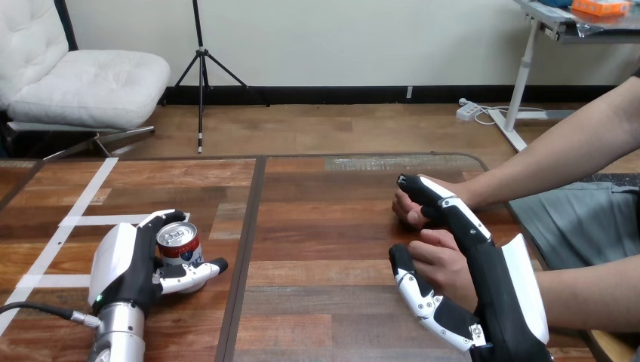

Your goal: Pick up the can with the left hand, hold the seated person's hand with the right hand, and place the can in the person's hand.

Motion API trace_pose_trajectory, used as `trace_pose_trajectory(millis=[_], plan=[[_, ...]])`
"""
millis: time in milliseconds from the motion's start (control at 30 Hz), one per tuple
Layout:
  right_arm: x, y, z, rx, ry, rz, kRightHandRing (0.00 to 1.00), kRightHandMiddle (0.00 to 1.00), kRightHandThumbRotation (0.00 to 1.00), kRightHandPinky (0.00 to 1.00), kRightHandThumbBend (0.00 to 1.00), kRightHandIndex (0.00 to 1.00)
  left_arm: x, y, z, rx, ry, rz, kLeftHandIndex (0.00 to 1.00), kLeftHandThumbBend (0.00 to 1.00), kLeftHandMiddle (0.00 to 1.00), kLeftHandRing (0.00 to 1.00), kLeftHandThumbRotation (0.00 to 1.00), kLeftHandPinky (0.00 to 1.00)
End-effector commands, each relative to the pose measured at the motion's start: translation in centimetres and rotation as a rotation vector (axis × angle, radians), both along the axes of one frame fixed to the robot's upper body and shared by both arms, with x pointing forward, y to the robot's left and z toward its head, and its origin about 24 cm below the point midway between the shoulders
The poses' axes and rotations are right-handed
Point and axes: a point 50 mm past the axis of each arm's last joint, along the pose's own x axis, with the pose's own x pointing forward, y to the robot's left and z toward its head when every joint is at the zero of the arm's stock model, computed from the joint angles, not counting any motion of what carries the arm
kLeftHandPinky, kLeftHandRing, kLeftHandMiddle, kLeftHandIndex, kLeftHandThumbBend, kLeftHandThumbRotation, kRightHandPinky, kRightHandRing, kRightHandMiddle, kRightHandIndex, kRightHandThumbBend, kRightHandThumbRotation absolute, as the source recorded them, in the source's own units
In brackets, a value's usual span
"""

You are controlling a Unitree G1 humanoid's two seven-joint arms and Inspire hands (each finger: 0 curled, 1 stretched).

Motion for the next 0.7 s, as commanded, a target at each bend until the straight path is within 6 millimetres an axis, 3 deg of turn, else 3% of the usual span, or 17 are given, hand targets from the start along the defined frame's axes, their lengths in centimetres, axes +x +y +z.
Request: trace_pose_trajectory(millis=[0,300,667], plan=[[0.42,-0.01,1.62,0.003,-0.078,0.010,0.84,0.84,0.00,0.81,0.26,0.82,2.03,-0.67,1.97,0.018,-0.083,-0.021,0.77,0.87,0.80,0.76,0.28,0.59],[0.35,0.02,1.61,0.009,-0.074,0.009,0.84,0.84,0.00,0.81,0.26,0.82,1.88,-0.87,2.04,-0.019,-0.139,0.014,0.71,0.85,0.72,0.67,0.20,0.52],[0.31,-0.02,1.65,0.003,-0.073,0.004,0.85,0.84,0.00,0.82,0.26,0.82,1.77,-1.09,2.19,-0.068,-0.203,0.063,0.50,0.74,0.50,0.45,0.04,0.34]])
